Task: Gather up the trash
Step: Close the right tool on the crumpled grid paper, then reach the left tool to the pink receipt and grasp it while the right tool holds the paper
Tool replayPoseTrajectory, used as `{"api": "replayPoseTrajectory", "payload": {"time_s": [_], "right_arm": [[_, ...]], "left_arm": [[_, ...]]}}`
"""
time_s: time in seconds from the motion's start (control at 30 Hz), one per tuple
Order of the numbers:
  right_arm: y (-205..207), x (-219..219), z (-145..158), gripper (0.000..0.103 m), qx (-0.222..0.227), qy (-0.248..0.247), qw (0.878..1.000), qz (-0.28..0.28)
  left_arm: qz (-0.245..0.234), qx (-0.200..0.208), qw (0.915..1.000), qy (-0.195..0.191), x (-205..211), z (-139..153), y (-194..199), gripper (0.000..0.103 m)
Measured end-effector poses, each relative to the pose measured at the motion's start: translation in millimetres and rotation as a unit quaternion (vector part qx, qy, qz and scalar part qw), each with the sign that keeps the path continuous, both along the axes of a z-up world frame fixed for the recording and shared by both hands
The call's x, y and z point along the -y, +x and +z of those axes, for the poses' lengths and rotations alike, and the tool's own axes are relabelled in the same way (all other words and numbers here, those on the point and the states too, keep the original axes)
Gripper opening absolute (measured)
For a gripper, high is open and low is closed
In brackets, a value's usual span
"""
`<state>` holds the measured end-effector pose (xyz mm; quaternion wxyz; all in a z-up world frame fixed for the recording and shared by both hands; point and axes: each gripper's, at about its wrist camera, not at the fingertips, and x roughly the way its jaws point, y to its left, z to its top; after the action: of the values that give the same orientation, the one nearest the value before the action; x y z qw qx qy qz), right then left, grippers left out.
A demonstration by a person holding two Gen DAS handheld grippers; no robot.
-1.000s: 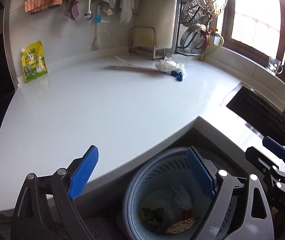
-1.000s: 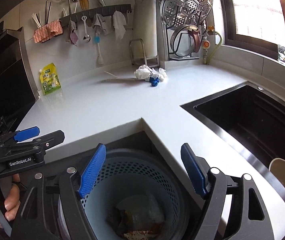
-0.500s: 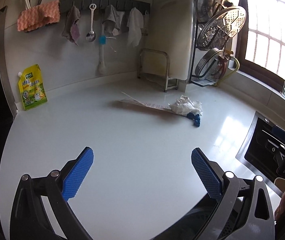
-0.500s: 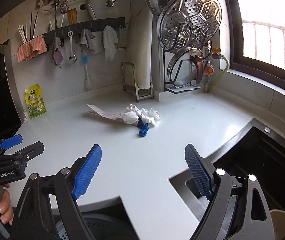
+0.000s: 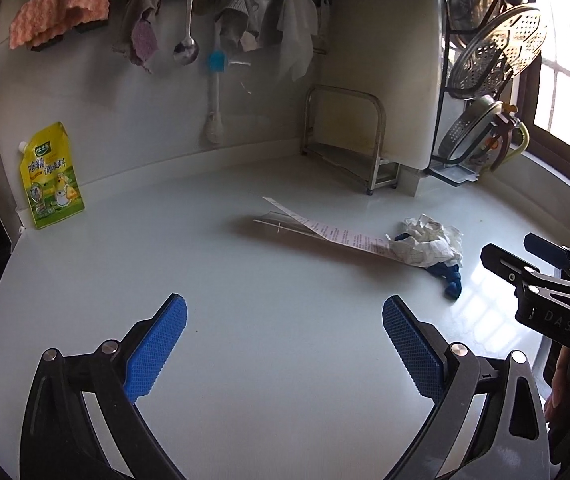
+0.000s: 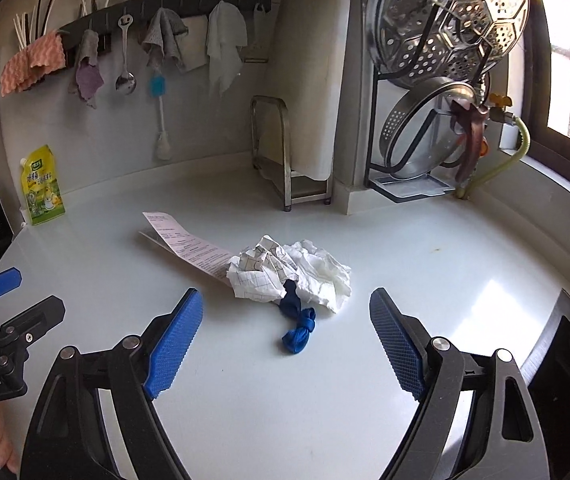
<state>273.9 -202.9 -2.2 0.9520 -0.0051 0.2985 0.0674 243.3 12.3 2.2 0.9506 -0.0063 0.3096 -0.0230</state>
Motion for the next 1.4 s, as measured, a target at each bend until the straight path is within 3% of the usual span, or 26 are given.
{"api": "replayPoseTrajectory", "payload": {"time_s": [0.33,0.67,0.77,0.87,1.17,1.4], "right_arm": [[61,-19,-23,0.082,-0.04,-0.024,0.999,0.015],[85,-33,-37,0.08,-0.06,-0.068,0.996,0.008],[85,-39,-40,0.052,-0.062,-0.086,0.994,0.013],[84,-43,-43,0.044,-0.061,-0.098,0.993,0.015],[56,-21,-21,0.038,-0.021,-0.006,0.999,0.041],[28,21,-6,0.038,0.003,0.052,0.998,0.017]], "left_arm": [[0.005,-0.026,0.9996,-0.012,-7,-19,19,0.096],[-0.002,-0.031,0.9993,-0.022,-6,-22,18,0.096],[-0.004,-0.031,0.9993,-0.02,-4,-22,18,0.096],[-0.005,-0.032,0.9993,-0.019,-3,-22,18,0.096],[-0.004,-0.03,0.9994,-0.013,5,-18,23,0.097],[-0.006,-0.04,0.9991,-0.015,24,-17,36,0.097]]}}
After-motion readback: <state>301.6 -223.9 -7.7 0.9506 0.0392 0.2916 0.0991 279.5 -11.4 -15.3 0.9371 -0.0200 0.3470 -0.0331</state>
